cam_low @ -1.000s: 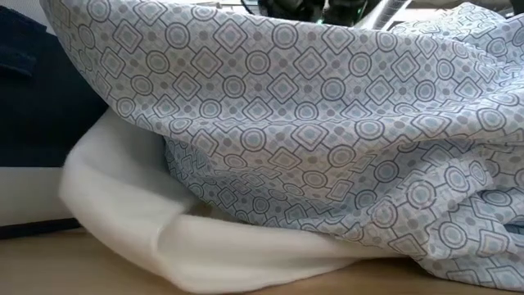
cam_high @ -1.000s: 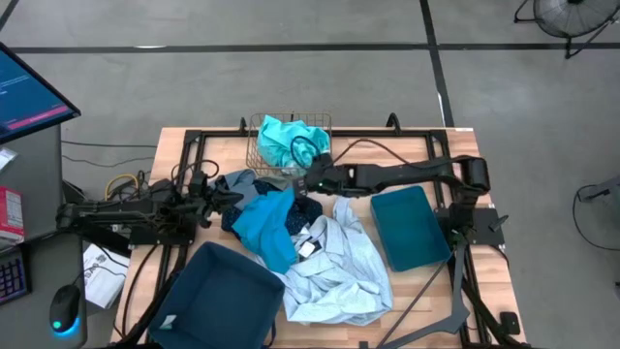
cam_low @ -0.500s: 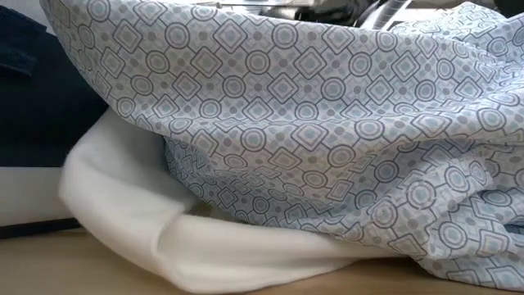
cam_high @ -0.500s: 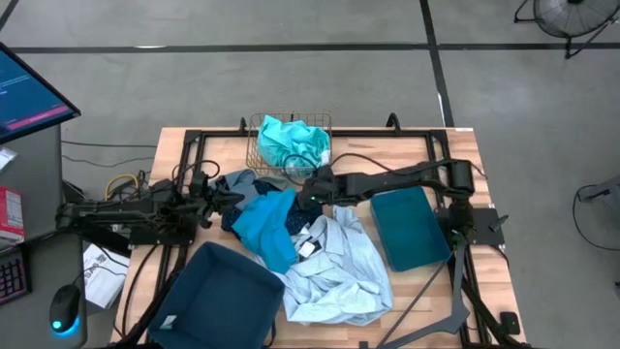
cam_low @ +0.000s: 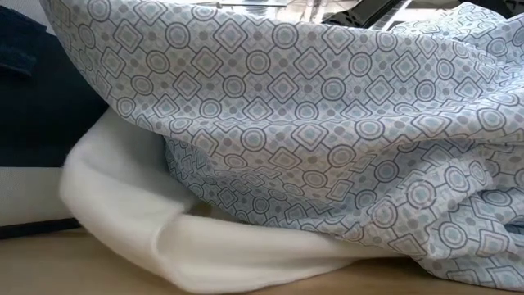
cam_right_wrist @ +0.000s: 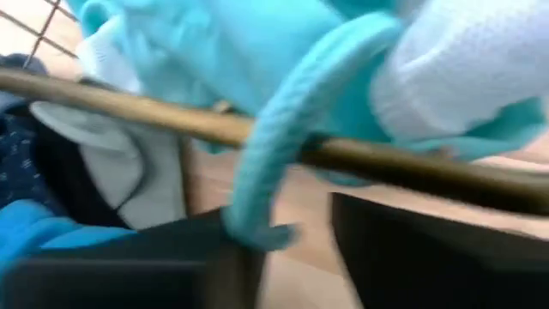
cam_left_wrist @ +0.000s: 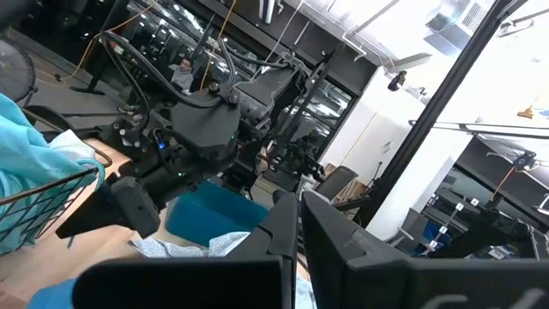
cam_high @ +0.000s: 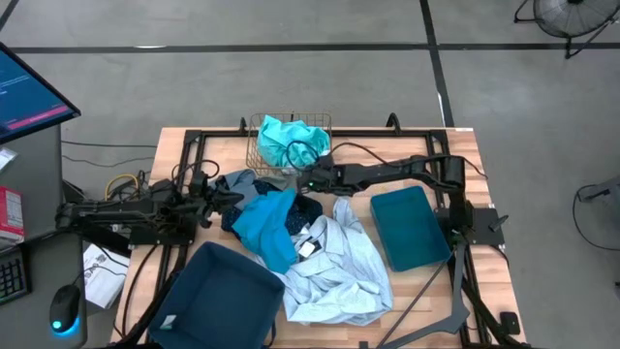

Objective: Pick & Place Cloths
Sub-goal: Put the light blue shorts into the gold wire basket

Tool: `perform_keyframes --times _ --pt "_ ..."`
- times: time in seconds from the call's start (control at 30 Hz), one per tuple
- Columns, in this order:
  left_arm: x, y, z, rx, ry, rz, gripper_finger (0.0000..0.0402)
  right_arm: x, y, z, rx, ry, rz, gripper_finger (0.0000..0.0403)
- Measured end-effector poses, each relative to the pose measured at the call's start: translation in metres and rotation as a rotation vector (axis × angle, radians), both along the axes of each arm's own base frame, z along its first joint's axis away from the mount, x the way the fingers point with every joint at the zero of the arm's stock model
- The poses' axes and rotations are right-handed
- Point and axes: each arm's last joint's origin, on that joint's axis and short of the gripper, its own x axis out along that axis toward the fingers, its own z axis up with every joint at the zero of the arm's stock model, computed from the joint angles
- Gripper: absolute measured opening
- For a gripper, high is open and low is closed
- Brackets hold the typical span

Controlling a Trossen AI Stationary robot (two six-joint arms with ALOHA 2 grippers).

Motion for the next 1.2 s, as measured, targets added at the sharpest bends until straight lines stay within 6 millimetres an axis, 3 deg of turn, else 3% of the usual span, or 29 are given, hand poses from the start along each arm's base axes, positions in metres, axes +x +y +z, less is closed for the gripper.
perform_keyframes --times 0.07,0.3,0.57,0.67,0.73,0.97,1.07,1.2 --pt "0.000 0.000 0.000 0.000 -0.001 0.000 0.0004 0.002 0.002 0.001 0.008 -0.014 0.018 0.0027" --pt "0.000 0.000 0.000 0.000 -0.003 0.000 0.0004 0.002 0.009 0.005 0.057 -0.026 0.074 0.0005" --pt "0.000 0.000 0.000 0.001 -0.002 -0.003 0.0004 0.002 0.018 0.078 -0.045 -0.151 0.197 0.0002" --pt "0.000 0.000 0.000 0.001 -0.001 -0.003 0.0004 -0.001 0.000 0.100 -0.104 -0.186 0.196 0.0001" --pt "0.000 0.000 0.000 0.001 0.001 -0.003 0.0004 -0.004 -0.018 0.103 -0.126 -0.173 0.175 0.0001" --pt "0.001 0.000 0.000 0.001 0.002 -0.003 0.0004 -0.014 -0.076 0.085 -0.089 -0.118 0.142 0.0001" --pt "0.000 0.000 0.000 0.000 -0.001 0.000 0.0004 -0.021 -0.091 0.085 -0.083 -0.099 0.168 0.0000" --pt "0.000 0.000 0.000 0.001 -0.003 0.001 0.0004 -0.024 -0.093 0.075 -0.071 -0.009 0.239 0.0002"
